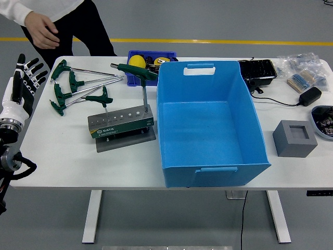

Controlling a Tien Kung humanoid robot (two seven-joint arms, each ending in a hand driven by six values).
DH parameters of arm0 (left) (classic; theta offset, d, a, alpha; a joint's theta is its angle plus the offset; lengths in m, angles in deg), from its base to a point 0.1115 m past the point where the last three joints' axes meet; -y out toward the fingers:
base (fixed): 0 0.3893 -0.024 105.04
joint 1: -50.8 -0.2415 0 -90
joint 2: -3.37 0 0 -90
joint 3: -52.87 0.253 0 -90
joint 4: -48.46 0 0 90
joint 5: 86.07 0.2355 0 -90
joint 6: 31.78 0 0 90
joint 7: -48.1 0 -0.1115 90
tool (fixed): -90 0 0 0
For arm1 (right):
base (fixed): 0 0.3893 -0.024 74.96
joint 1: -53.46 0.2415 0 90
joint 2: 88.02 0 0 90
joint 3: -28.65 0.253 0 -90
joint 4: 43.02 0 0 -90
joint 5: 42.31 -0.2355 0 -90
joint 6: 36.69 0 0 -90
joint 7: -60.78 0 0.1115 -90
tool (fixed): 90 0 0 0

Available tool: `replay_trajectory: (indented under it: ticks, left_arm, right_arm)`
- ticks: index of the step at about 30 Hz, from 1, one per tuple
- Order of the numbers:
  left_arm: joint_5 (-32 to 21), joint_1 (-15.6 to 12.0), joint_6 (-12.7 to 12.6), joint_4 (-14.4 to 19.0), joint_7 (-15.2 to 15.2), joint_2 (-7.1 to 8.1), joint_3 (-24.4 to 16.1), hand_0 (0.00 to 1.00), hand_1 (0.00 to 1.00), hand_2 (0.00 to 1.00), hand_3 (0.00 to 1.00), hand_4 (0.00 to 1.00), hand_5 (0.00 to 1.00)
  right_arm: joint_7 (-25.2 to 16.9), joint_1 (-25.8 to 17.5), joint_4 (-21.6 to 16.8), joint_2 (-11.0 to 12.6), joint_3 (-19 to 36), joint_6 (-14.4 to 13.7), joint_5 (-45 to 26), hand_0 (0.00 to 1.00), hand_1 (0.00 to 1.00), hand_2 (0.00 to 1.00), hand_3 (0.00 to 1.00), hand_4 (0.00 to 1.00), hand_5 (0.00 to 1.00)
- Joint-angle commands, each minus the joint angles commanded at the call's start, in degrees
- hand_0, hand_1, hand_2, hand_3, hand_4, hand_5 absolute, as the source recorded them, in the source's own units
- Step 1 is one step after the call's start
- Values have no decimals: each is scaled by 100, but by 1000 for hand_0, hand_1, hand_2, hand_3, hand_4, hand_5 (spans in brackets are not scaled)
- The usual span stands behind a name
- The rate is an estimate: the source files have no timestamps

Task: Lift tool from toolbox,place it in box,lift tool from toolbox,place it in box

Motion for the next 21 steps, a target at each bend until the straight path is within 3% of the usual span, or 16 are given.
replay_trajectory:
  ticks: [21]
  left_arm:
    - [-4,-5,-18,-12,-2,3,-38,871,823,869,843,874,998]
  right_arm:
    - [-8,0,-2,8,-13,8,-13,694,672,722,553,791,692]
